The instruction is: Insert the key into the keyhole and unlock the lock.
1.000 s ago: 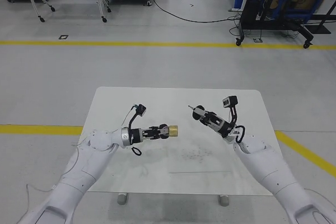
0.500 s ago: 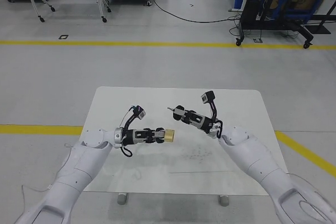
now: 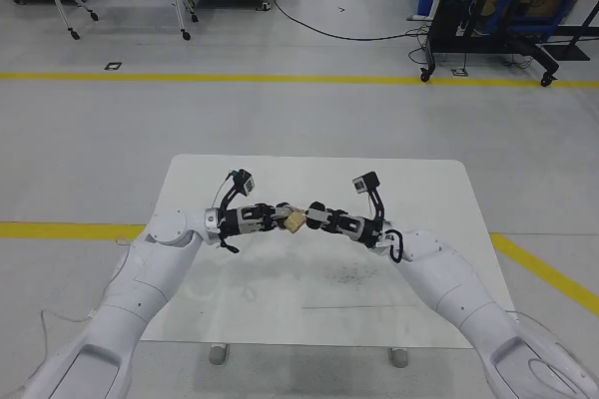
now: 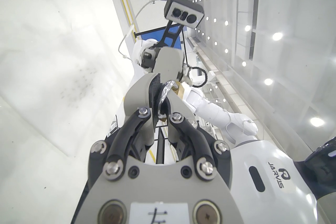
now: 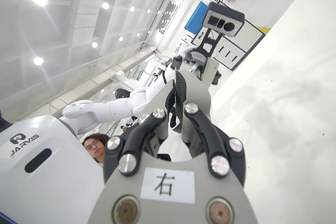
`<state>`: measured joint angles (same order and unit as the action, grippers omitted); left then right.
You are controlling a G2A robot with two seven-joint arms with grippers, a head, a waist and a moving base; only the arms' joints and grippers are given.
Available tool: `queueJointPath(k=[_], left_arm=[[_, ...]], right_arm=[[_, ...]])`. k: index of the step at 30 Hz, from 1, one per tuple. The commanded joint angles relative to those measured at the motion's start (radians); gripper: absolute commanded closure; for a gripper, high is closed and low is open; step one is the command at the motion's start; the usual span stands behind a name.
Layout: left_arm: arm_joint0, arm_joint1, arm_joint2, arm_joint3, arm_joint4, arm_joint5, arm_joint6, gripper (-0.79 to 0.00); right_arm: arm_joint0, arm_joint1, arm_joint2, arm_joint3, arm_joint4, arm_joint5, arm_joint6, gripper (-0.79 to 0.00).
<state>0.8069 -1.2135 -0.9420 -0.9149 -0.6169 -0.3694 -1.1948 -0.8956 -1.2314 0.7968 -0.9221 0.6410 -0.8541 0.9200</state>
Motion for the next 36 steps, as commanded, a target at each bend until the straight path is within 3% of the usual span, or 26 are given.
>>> queueJointPath(k=[1, 3, 12, 16, 20, 25, 29, 36], left_arm=[[0.0, 0.002, -0.009, 0.005, 0.004, 0.007, 0.008, 0.0], [-0.001, 0.003, -0.01, 0.005, 0.013, 0.012, 0.011, 0.0], [0.004, 0.003, -0.007, 0.005, 0.016, 0.019, 0.016, 0.0], [0.022, -0.004, 0.025, -0.031, 0.045, 0.143, 0.052, 0.0], [-0.011, -0.019, 0.054, -0.019, 0.039, 0.283, 0.077, 0.0], [-0.094, -0.053, 0.118, 0.002, 0.066, 0.372, 0.088, 0.0], [-0.175, -0.084, 0.171, 0.032, 0.096, 0.387, 0.068, 0.0], [-0.175, -0.084, 0.171, 0.032, 0.096, 0.387, 0.068, 0.0]], right_arm=[[-0.002, -0.001, 0.003, 0.0, -0.005, -0.001, -0.005, 0.0], [-0.006, -0.003, 0.019, 0.001, 0.003, -0.02, -0.05, 0.0], [-0.006, -0.003, 0.019, 0.001, 0.003, -0.02, -0.05, 0.0], [-0.006, -0.003, 0.019, 0.001, 0.003, -0.02, -0.05, 0.0], [-0.037, 0.007, 0.054, -0.042, -0.023, -0.019, -0.096, 0.0], [-0.126, 0.05, 0.161, -0.104, -0.112, -0.064, -0.133, 0.0], [-0.244, 0.099, 0.291, -0.215, -0.191, -0.069, -0.15, 0.0], [-0.244, 0.099, 0.291, -0.215, -0.191, -0.069, -0.15, 0.0]])
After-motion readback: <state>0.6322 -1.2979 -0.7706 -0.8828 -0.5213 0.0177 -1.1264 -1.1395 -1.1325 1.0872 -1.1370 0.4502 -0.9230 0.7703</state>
